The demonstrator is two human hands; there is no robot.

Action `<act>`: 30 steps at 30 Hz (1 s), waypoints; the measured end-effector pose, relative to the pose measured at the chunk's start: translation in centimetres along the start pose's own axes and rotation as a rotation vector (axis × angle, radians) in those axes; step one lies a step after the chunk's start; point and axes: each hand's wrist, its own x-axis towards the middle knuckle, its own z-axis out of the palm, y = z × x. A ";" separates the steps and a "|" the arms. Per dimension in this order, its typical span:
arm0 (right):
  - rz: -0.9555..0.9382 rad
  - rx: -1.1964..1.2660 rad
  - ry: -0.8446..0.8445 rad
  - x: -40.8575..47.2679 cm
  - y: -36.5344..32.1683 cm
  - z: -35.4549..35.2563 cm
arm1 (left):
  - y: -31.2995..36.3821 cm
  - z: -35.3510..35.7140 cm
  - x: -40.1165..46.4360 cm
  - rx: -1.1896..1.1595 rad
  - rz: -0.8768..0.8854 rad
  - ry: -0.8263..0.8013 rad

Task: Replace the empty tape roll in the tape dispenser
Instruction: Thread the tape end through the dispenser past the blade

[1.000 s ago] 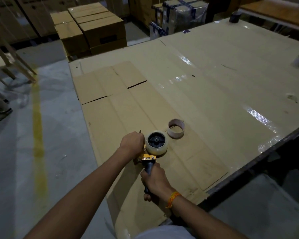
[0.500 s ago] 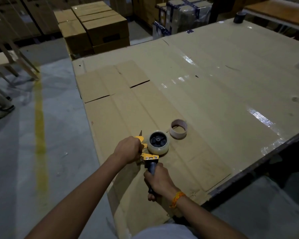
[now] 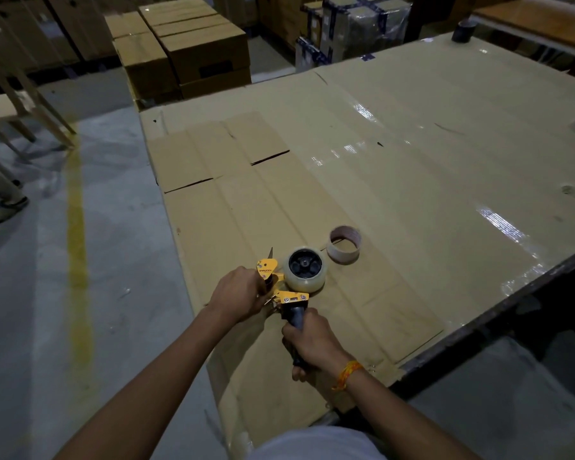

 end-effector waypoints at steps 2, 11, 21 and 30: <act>0.007 -0.004 -0.010 0.0 0.0 -0.2 | -0.3 0.1 -0.4 -0.010 -0.001 0.022; 0.013 -0.089 -0.039 -0.1 0.5 -2.1 | -1.6 -0.6 -1.1 -0.006 0.000 -0.020; -0.001 -0.123 0.030 -1.1 0.6 -4.6 | -3.5 -4.5 -1.1 0.006 0.159 -0.173; -0.009 0.149 -0.262 -2.4 0.5 -6.1 | -0.8 -12.4 3.3 0.119 0.391 -0.489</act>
